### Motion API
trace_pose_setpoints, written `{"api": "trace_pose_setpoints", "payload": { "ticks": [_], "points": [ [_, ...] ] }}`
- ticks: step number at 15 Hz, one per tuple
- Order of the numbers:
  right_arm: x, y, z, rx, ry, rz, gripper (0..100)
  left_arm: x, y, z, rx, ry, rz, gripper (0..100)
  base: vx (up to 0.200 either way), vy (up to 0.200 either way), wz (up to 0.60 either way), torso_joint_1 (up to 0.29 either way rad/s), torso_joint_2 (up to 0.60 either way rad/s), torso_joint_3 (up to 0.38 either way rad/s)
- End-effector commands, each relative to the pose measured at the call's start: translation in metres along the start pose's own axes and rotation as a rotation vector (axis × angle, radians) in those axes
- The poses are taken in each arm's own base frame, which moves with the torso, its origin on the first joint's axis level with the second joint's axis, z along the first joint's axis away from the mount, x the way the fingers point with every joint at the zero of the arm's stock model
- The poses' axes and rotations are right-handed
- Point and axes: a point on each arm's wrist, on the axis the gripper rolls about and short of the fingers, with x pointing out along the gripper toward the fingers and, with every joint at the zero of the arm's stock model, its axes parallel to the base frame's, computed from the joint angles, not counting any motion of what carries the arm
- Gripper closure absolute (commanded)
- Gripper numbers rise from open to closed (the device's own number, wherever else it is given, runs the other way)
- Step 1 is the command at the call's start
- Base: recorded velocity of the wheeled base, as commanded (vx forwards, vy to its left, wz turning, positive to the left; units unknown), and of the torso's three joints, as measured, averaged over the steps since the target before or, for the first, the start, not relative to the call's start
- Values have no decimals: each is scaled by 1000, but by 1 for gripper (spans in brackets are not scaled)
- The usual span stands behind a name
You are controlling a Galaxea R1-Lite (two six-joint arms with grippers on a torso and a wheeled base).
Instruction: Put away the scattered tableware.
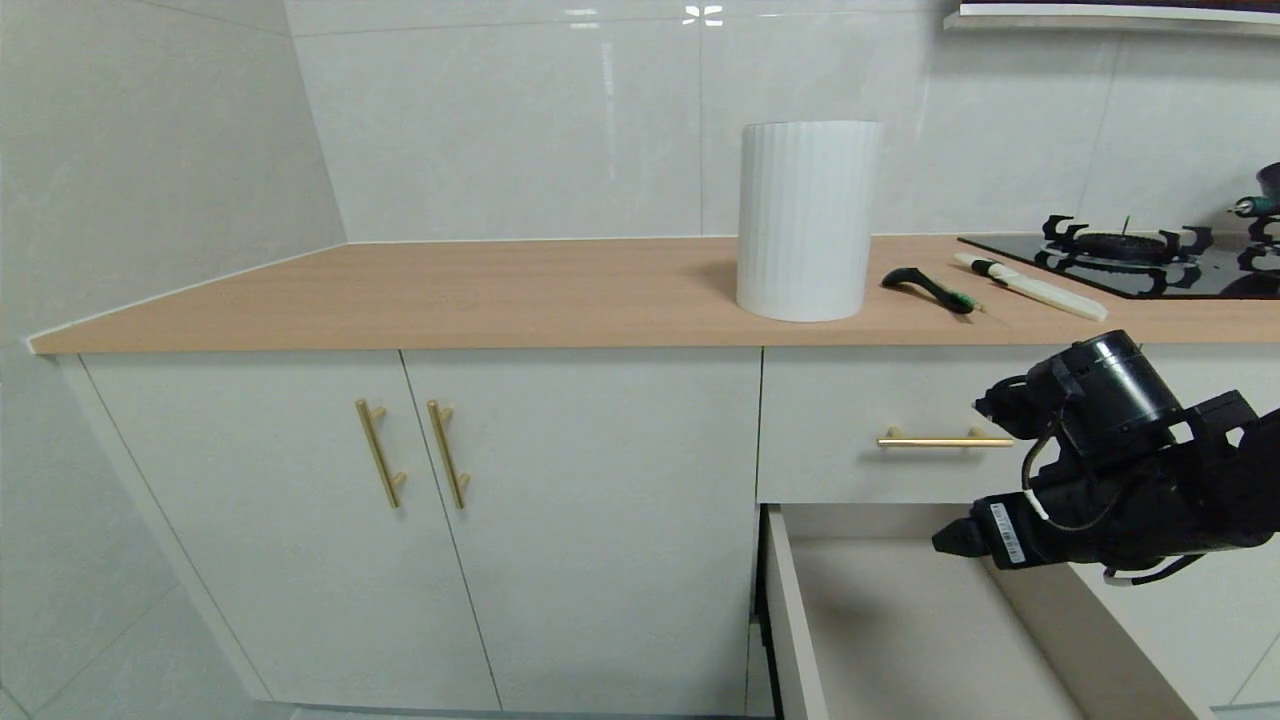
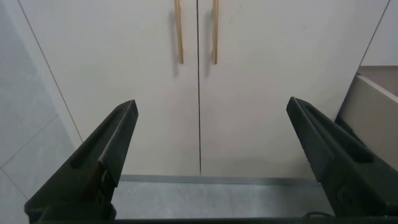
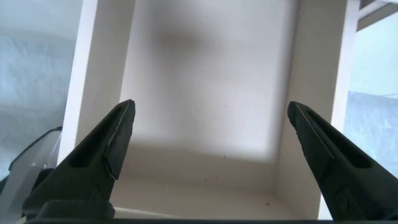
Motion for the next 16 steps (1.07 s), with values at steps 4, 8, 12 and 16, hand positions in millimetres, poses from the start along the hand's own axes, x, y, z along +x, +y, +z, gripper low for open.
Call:
{"api": "trace_pose_setpoints", "payload": {
  "ticks": [4,8,12,16],
  "points": [
    [0,0,-1,-1,3,-4,0,0,0,0,0,0,-1,0,0,0,0,10,-51,-41],
    [3,0,-3,-3,10,-20,0,0,0,0,0,0,1,0,0,0,0,107,-327,-272],
    [3,0,-3,-5,12,-20,0,0,0,0,0,0,1,0,0,0,0,172,-496,-290],
    [2,-1,-3,-4,9,-19,0,0,0,0,0,0,1,0,0,0,0,181,-470,-283]
  ]
}}
